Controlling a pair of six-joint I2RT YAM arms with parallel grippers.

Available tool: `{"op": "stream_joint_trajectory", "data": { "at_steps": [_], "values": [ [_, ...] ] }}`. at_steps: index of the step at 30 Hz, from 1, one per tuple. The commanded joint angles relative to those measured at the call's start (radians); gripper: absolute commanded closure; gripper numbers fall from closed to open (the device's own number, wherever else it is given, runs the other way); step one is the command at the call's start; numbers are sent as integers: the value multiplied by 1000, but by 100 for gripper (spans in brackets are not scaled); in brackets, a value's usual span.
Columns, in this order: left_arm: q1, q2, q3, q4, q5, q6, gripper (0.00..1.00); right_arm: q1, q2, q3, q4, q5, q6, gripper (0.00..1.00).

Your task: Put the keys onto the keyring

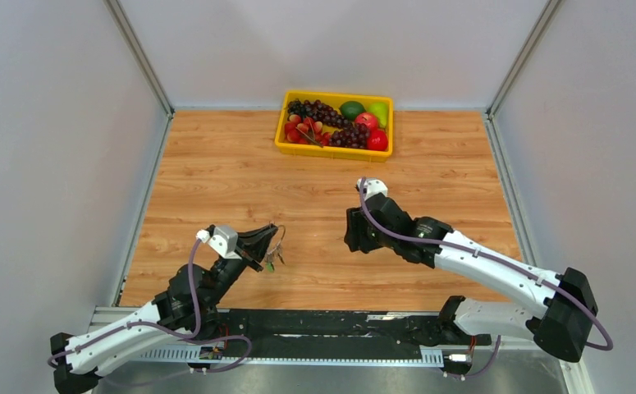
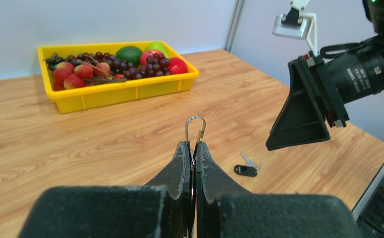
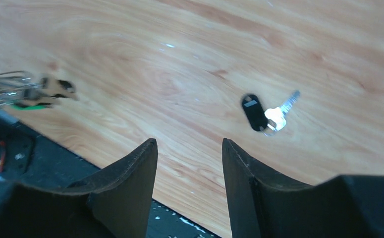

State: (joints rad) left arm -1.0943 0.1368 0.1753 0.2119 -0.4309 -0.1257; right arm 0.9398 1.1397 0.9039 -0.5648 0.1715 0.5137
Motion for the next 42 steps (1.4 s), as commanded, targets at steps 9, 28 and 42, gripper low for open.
{"op": "stream_joint_trajectory", "data": {
  "at_steps": [9, 28, 42],
  "values": [
    [1, 50, 33, 40, -16, -4, 100, -115, -15, -270, 101, 102, 282, 49],
    [2, 54, 33, 43, -9, -6, 100, -134, -192, -571, 323, 187, 803, 60],
    [1, 63, 30, 51, -6, -8, 100, -134, -156, -639, 431, 195, 925, 61]
  ]
}}
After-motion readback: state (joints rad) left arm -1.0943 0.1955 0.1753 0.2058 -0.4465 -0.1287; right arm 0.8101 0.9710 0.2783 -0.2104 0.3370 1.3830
